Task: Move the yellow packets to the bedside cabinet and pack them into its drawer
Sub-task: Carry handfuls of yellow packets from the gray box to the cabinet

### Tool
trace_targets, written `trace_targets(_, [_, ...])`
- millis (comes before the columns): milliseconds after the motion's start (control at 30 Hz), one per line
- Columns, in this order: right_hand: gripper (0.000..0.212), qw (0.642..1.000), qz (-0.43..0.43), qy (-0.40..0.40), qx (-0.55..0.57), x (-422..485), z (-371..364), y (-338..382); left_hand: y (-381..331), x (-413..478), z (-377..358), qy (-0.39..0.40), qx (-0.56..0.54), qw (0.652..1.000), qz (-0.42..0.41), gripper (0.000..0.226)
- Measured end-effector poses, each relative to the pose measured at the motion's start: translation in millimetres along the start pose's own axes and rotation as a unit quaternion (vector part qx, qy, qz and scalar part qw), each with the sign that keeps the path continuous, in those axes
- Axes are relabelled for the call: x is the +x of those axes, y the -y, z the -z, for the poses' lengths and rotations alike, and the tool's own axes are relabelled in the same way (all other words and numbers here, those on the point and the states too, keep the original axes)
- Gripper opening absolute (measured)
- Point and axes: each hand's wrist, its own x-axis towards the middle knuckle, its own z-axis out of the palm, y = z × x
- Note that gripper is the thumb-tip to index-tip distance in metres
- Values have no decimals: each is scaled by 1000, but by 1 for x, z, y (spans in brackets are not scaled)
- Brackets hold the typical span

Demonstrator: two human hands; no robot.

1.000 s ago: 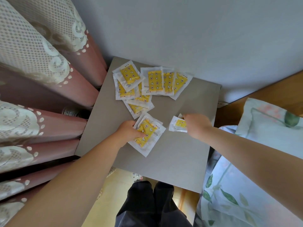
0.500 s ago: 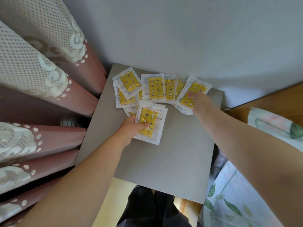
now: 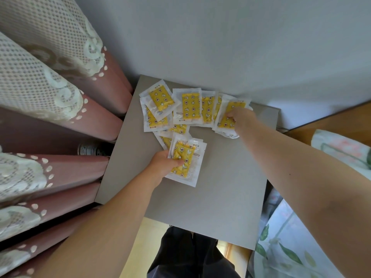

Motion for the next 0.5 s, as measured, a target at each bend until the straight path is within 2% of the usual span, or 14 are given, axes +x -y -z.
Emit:
trace_targets(33, [37, 1000, -10, 9, 9, -2, 4, -3, 1, -1, -1, 1, -1, 1000, -1, 28])
trace_targets(167, [25, 994, -48, 65, 67, 5, 27, -23, 7, -3, -2, 6, 4, 1000, -1, 24])
trace_targets(233, [33, 986, -57, 114, 105, 3, 41, -33, 10, -5, -3, 9, 12, 1000, 2, 25])
trace_targets(333, [34, 970, -75, 153, 175, -3, 63, -47, 13, -6, -6, 5, 20, 1000, 9, 28])
trace_targets(500, [41, 942, -107, 180, 263, -13, 85, -79, 19, -11, -11, 4, 22, 1000, 16, 23])
